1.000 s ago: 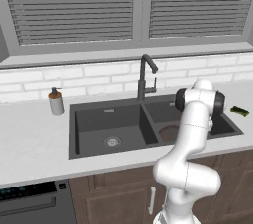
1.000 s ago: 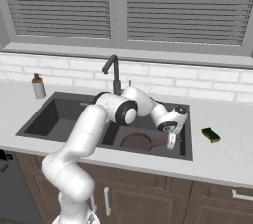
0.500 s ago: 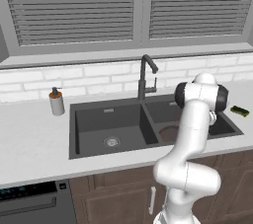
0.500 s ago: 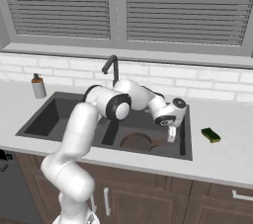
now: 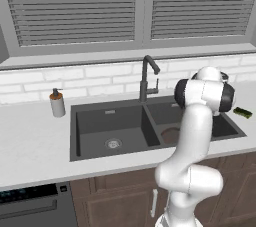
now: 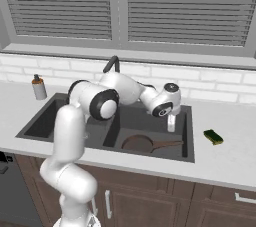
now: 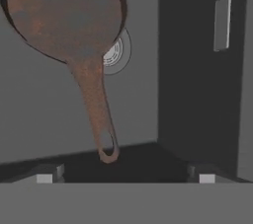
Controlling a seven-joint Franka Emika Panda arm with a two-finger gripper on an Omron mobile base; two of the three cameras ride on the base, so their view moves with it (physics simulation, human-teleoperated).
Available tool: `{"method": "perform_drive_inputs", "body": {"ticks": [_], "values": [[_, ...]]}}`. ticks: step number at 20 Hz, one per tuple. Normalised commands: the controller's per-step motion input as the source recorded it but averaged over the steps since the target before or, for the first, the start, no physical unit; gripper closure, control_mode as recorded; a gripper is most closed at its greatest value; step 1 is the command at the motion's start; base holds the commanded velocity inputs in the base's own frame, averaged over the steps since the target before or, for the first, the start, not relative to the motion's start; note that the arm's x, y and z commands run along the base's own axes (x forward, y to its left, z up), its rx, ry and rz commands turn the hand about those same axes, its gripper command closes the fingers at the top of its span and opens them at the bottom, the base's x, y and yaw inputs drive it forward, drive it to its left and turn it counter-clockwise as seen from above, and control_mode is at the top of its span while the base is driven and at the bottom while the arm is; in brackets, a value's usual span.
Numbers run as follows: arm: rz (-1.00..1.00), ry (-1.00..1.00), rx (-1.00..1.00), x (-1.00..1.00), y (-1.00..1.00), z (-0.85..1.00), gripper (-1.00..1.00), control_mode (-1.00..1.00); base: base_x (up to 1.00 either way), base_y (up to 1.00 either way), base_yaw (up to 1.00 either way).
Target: Pick the pan and sponge and place them into the sink. Then turn on the water.
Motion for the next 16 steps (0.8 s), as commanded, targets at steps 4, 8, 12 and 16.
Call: {"method": "perform_drive_inputs", "body": {"ticks": [4, 8, 12, 16], "values": [[-0.07, 0.04, -0.07, -0.22, -0.01, 0.69, -1.0, -1.0, 0.0, 0.0, 0.0], [0.0, 0.12, -0.02, -0.12, -0.08, 0.57, -1.0, -1.0, 0.0, 0.0, 0.0], [-0.05, 0.05, 0.0, -0.24, 0.0, 0.32, -1.0, -1.0, 0.0, 0.0, 0.0], [-0.29, 0.0, 0.0, -0.34, 0.0, 0.11, -1.0, -1.0, 0.0, 0.0, 0.0]]}}
